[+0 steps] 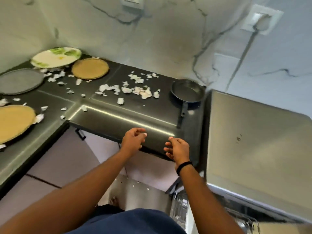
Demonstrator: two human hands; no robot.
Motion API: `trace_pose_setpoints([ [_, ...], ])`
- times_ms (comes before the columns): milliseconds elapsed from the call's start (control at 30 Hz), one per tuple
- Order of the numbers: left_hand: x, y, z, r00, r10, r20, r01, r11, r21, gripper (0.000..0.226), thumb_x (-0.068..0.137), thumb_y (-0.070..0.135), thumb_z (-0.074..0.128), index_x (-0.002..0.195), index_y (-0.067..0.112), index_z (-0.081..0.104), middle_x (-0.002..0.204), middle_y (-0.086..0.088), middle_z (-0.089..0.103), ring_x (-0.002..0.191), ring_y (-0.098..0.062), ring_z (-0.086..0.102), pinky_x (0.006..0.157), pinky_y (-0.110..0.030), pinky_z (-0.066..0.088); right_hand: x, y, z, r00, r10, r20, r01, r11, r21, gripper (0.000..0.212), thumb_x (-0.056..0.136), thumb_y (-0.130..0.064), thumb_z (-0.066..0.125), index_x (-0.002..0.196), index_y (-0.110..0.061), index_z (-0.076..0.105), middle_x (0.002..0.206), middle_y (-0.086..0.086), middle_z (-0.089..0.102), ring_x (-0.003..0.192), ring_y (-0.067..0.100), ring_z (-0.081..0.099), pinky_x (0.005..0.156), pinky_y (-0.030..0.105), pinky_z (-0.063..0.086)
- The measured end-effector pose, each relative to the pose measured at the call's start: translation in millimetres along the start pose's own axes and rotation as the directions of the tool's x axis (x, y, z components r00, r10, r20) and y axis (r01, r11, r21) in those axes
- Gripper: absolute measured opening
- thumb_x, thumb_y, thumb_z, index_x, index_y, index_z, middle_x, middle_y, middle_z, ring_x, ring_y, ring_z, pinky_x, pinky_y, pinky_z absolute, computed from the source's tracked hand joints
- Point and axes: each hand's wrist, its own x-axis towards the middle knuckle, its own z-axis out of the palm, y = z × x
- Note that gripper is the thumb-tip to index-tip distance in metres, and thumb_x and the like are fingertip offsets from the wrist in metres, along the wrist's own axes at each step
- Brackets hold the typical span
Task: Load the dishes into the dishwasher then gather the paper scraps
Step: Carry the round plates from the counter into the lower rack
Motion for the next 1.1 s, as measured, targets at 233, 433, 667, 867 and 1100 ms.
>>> trace_pose_setpoints([
  [233,55,-10,-140,0.963,-0.055,-0.265,-0.006,0.975,-0.224,0.013,0.097,0.012,0.064,0.103,0.024,0.066,0.099,-0.009,0.069,0.086,-0.02,0.064,0.068,-0.034,0.051,27,-31,140,0.974,0.026,0.223,0.007,0.989,-0.146,0.009,0.099,-0.02,0.06,0.098,-0.011,0.063,0.081,0.004,0.066,0.064,0.017,0.062,0.056,0.027,0.048],
  [433,93,-23,-237,0.889,-0.138,-0.437,-0.008,0.949,-0.315,0.015,0.097,0.013,0.064,0.11,0.02,0.066,0.107,-0.012,0.071,0.086,-0.019,0.066,0.068,-0.033,0.052,52,-44,246,0.947,0.058,0.315,0.014,0.975,-0.222,0.008,0.099,-0.021,0.06,0.097,-0.013,0.064,0.079,0.004,0.066,0.064,0.017,0.063,0.057,0.028,0.048],
  [667,95,-38,-329,0.738,-0.15,-0.658,-0.066,0.954,-0.291,0.017,0.096,0.018,0.065,0.112,0.024,0.067,0.102,-0.003,0.072,0.096,-0.019,0.069,0.079,-0.04,0.056,47,-34,373,0.849,0.062,0.525,0.119,0.945,-0.305,0.009,0.098,-0.02,0.061,0.096,-0.012,0.064,0.078,0.004,0.067,0.063,0.018,0.062,0.051,0.025,0.047],
  [867,67,-55,-384,0.419,-0.222,-0.881,-0.053,0.962,-0.268,0.024,0.091,0.019,0.065,0.114,0.026,0.068,0.103,0.002,0.07,0.089,-0.016,0.066,0.083,-0.04,0.054,29,-19,460,0.693,-0.004,0.721,0.395,0.838,-0.376,0.005,0.094,-0.021,0.065,0.09,-0.019,0.068,0.083,0.002,0.07,0.072,0.017,0.062,0.058,0.028,0.049],
  [1100,29,-66,-418,0.145,-0.364,-0.92,0.037,0.931,-0.362,0.025,0.09,0.012,0.064,0.115,0.008,0.07,0.104,-0.003,0.069,0.097,-0.021,0.063,0.082,-0.031,0.044,26,4,543,0.434,-0.019,0.901,0.831,0.395,-0.392,0.033,0.089,-0.028,0.068,0.119,-0.014,0.067,0.118,0.009,0.068,0.117,0.029,0.057,0.103,0.043,0.047],
])
